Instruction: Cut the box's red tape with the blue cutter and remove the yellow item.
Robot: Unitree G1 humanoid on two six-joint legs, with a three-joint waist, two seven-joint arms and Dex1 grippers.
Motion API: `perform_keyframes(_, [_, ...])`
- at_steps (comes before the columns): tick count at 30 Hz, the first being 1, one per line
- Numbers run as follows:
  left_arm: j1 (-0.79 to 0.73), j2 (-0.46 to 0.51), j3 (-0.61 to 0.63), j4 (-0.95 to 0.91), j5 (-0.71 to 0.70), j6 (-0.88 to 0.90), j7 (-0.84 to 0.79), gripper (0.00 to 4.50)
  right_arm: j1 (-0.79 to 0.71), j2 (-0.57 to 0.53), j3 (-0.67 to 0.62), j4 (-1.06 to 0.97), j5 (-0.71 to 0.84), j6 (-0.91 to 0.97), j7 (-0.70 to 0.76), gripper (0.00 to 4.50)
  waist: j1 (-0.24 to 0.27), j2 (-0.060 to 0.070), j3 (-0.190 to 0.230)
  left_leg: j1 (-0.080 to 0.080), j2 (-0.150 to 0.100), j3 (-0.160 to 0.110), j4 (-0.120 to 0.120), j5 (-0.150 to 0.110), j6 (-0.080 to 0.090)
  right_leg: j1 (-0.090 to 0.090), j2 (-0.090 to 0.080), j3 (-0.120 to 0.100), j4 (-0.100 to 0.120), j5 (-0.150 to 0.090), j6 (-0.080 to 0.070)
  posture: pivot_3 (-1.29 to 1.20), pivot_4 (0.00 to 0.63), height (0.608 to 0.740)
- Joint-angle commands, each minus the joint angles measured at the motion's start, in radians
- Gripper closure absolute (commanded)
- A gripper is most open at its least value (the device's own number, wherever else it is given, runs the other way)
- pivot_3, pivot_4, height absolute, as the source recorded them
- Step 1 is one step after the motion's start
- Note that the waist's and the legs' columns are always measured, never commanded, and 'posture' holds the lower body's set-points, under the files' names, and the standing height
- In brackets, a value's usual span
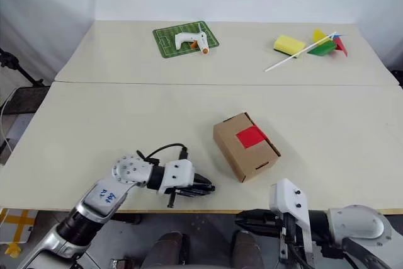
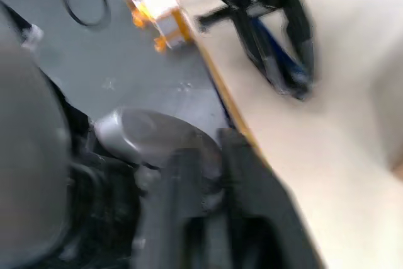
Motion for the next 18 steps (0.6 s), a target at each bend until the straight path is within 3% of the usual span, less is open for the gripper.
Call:
perform_keyframes(1, [0.053, 0.054, 0.119, -0.048, -0.078, -0.056, -0.018, 1.90, -0.002, 0.048, -0.037, 0.014, 0.034, -0.068, 0.045, 4.50, -0.004, 0.000, 0.000, 0.001, 0.001, 0.000, 0.000, 0.000, 0.000, 0.000, 0.001, 0.000, 0.000, 0.000, 0.000, 0.00, 0.150, 0.740])
perform_keyframes(7, [0.117, 0.160, 0.276, 0.059, -0.149, -0.163, -0.092, 0.10, -0.040, 0.090, -0.048, 0.021, 0.029, -0.104, 0.026, 4.50, -0.002, 0.000, 0.000, 0.001, 0.001, 0.000, 0.000, 0.000, 0.000, 0.000, 0.001, 0.000, 0.001, 0.000, -0.001, 0.00, 0.150, 0.740])
perform_keyframes(18, [0.210, 0.135, 0.224, 0.119, -0.087, -0.304, -0.083, 0.04, -0.049, 0.135, -0.066, -0.007, 0.021, -0.144, -0.021, 4.50, -0.001, 0.000, 0.000, 0.001, 0.001, 0.001, -0.001, 0.000, -0.001, 0.000, 0.001, 0.001, 0.000, -0.001, -0.001, 0.00, 0.150, 0.740])
